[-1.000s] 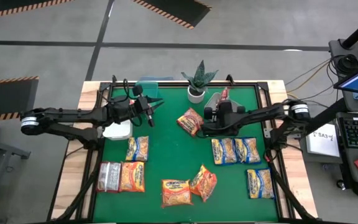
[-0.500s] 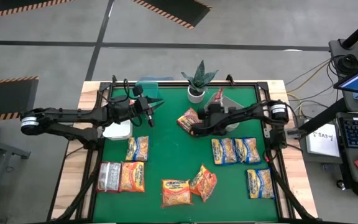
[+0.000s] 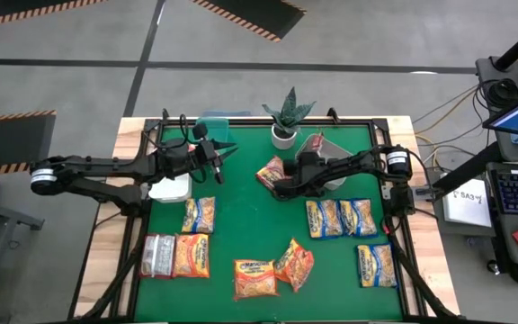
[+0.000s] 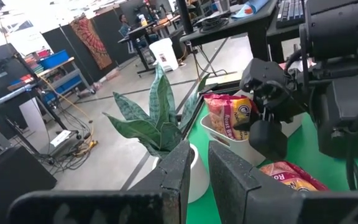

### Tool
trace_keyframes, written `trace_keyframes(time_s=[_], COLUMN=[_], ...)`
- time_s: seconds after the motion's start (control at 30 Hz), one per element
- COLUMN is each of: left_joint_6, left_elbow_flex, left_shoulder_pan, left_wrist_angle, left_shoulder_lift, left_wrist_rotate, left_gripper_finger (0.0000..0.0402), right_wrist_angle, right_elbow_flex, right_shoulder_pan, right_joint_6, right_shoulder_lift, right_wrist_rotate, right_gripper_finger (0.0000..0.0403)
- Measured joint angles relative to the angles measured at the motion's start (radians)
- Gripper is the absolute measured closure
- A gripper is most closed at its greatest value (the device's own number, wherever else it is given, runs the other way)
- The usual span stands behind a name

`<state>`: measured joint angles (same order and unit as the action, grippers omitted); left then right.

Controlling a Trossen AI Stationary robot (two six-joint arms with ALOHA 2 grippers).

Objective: Sort Maruchan noodles
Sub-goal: Put the middle red noodle pack into the gray bin

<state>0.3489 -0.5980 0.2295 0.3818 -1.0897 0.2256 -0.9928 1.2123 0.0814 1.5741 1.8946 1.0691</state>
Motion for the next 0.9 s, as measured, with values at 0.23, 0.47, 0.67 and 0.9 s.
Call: trace_keyframes(time_s=[0.23, 0.47, 0.67, 0.9], left_joint_6=[-0.003, -0.015, -0.018, -0.018], left_elbow_flex=[0.0, 0.0, 0.0, 0.0], left_shoulder_pan=[0.0, 0.0, 0.0, 0.0], left_wrist_angle=[0.006, 0.011, 0.014, 0.014], left_shoulder_lift=[-0.003, -0.003, -0.005, -0.005], left_wrist_rotate=[-0.002, -0.008, -0.008, -0.008], left_gripper_finger=[0.0361, 0.0361, 0.0361, 0.0361], right_wrist_angle=[0.114, 0.168, 0.161, 0.157], right_elbow_flex=[0.037, 0.086, 0.138, 0.202], right_shoulder_pan=[0.004, 0.037, 0.039, 0.037], right_joint_6=[-0.178, -0.32, -0.414, -0.521], right_shoulder_lift=[0.0, -0.002, -0.002, -0.002], right_wrist_rotate=[-0.001, -0.001, -0.003, -0.004], right_gripper_finger=[0.0244, 0.0249, 0.0254, 0.0255])
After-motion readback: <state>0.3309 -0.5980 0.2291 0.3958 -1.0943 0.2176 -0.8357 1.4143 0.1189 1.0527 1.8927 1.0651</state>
